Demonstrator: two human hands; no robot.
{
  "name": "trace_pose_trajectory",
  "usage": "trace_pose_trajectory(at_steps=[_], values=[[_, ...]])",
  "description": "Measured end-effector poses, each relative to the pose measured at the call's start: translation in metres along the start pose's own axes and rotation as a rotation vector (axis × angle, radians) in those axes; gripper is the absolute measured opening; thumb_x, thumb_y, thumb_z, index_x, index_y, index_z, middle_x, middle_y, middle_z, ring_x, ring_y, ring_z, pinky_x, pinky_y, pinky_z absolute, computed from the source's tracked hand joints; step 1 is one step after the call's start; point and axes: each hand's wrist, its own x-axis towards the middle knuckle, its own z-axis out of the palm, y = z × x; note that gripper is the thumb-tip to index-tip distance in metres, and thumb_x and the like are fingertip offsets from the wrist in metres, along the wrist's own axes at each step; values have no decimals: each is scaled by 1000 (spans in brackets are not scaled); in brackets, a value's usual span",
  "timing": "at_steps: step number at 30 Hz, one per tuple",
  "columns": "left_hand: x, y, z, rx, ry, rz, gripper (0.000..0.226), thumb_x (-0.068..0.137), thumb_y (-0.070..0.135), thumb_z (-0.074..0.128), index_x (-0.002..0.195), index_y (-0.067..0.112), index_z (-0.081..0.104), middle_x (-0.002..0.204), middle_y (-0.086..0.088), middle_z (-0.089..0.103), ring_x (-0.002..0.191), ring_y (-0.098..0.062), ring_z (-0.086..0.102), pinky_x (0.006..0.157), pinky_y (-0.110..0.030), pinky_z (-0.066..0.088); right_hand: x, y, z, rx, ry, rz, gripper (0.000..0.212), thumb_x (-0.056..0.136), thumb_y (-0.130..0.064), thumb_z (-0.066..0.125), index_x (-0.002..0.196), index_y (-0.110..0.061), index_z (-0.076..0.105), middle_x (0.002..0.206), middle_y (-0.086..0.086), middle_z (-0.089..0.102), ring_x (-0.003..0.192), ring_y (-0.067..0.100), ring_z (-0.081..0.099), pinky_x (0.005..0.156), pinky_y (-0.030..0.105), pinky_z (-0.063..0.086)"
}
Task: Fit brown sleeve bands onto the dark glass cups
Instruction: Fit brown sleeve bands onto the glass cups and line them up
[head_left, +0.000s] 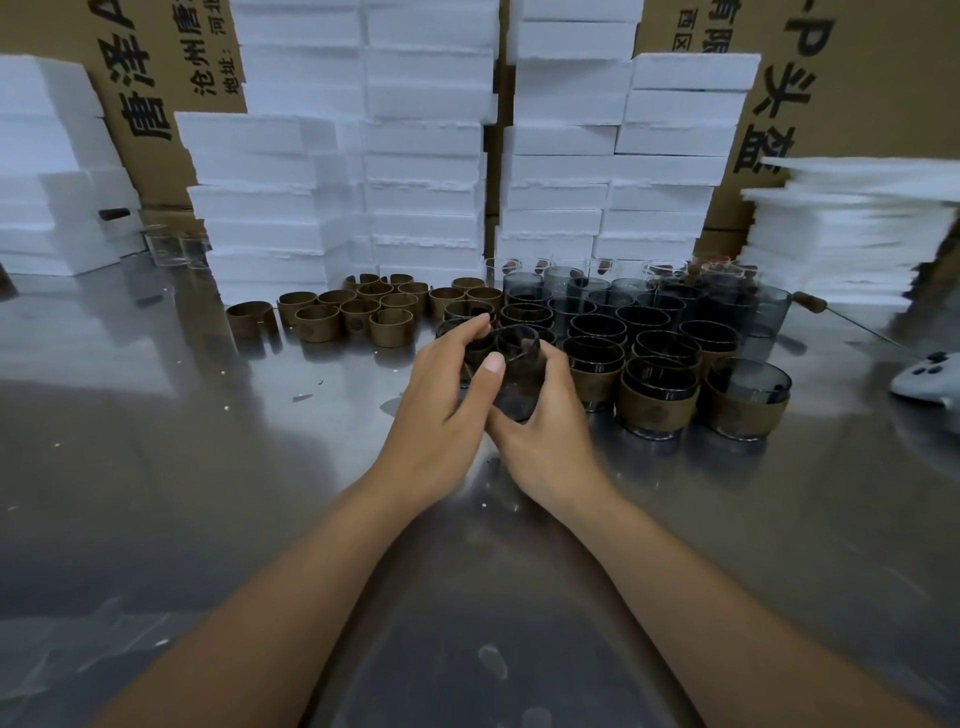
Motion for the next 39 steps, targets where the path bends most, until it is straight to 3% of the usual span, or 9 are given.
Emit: trace_pose_trajectory(at_steps=[7,15,18,22,26,30,33,35,39], values=[[2,-3,-2,-25,20,-12,39,100,24,41,139,21,45,131,11,51,128,1,37,97,1,23,1,3,2,-29,-14,5,65,77,-18,78,133,-17,45,125,3,56,116,13,56,101,36,46],[3,2,-2,-47,-20,43,46,93,39,39,137,26,46,133,11,51,127,7,35,105,-10,28,0,1,2,25,-71,2,60,76,-15,77,130,-17,50,123,2,59,114,12,58,100,37,47],[3,3,-3,-49,-17,63,46,93,39,39,136,26,48,133,9,53,127,8,36,106,-12,29,0,0,1,5,-84,1,54,77,-17,77,124,-21,52,120,-1,60,110,7,58,96,29,49],[3,5,-1,-22,-12,95,42,93,36,40,132,26,52,128,10,56,123,7,41,103,-14,33,0,-1,-1,-35,-90,0,46,76,-16,77,113,-29,52,112,-6,63,101,0,58,79,10,47],[2,7,-1,-14,-14,111,40,93,37,41,129,26,55,121,14,57,120,6,45,100,-12,35,0,-2,-2,-58,-63,28,42,75,-18,77,103,-33,50,102,-10,63,89,-5,59,66,5,44],[1,11,-1,-7,-27,148,43,89,48,35,123,31,56,117,19,56,119,4,46,100,-16,36,2,-1,-2,-56,-15,58,40,74,-19,78,99,-34,50,101,-8,64,87,-2,60,66,9,46],[1,13,-1,-44,-17,176,41,92,44,32,119,28,58,116,15,60,118,0,50,102,-28,40,3,0,-2,-52,30,90,36,74,-24,78,97,-33,52,102,-5,64,92,6,62,73,16,49],[1,14,-2,-64,7,188,37,94,41,31,115,30,58,114,14,63,116,-3,54,102,-38,42,4,1,-3,-60,55,119,37,74,-27,78,103,-27,55,104,-3,64,95,12,62,78,24,51],[3,11,-3,-53,63,188,34,95,41,30,110,33,59,106,20,63,111,-7,58,97,-45,45,4,3,-3,-75,93,151,48,73,-31,81,114,-20,57,102,-5,64,95,12,61,75,20,49]])
